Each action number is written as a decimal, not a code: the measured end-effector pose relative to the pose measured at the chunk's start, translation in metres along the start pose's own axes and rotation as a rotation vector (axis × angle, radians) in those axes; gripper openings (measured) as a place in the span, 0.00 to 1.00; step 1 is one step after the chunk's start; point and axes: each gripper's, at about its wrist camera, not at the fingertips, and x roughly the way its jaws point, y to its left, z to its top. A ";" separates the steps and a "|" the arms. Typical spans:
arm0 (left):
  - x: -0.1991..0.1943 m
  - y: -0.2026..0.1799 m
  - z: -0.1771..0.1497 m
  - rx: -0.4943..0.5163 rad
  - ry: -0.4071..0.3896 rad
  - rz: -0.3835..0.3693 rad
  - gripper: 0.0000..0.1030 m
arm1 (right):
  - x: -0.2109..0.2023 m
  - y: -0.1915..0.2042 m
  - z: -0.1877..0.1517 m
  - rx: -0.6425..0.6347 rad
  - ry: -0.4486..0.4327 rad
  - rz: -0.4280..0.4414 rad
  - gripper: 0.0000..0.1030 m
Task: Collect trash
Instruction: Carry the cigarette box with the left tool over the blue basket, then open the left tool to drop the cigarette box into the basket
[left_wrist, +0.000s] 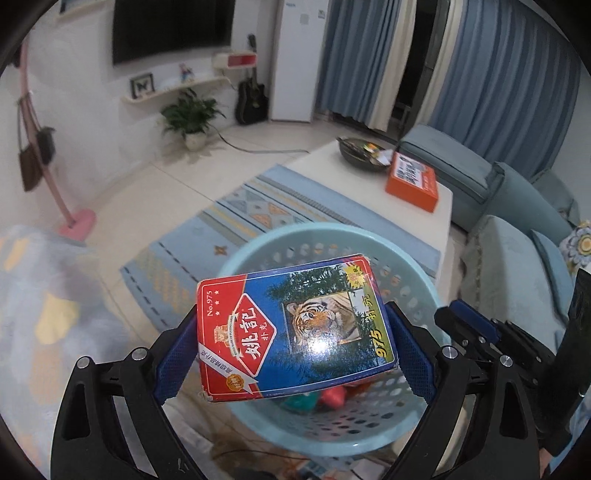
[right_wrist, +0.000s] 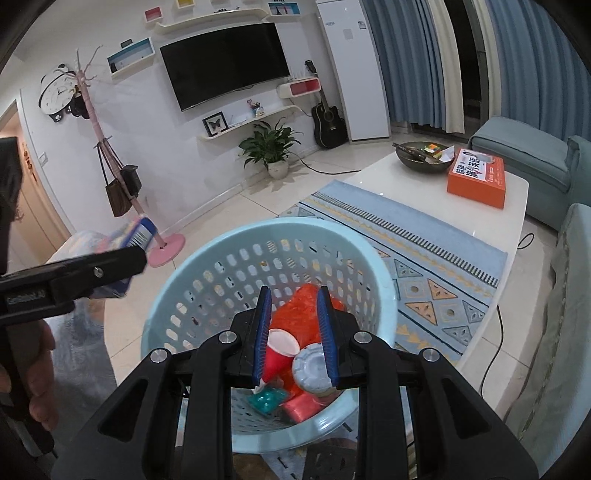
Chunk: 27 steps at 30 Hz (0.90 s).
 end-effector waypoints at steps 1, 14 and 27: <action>0.005 0.000 0.000 -0.001 0.011 0.003 0.89 | 0.001 -0.002 0.000 0.003 0.004 0.003 0.22; 0.006 -0.001 0.003 0.022 0.016 -0.035 0.93 | -0.002 0.004 0.003 0.003 0.009 0.001 0.22; -0.035 0.010 -0.008 0.039 -0.058 0.159 0.93 | -0.018 0.027 0.001 -0.008 0.005 0.016 0.23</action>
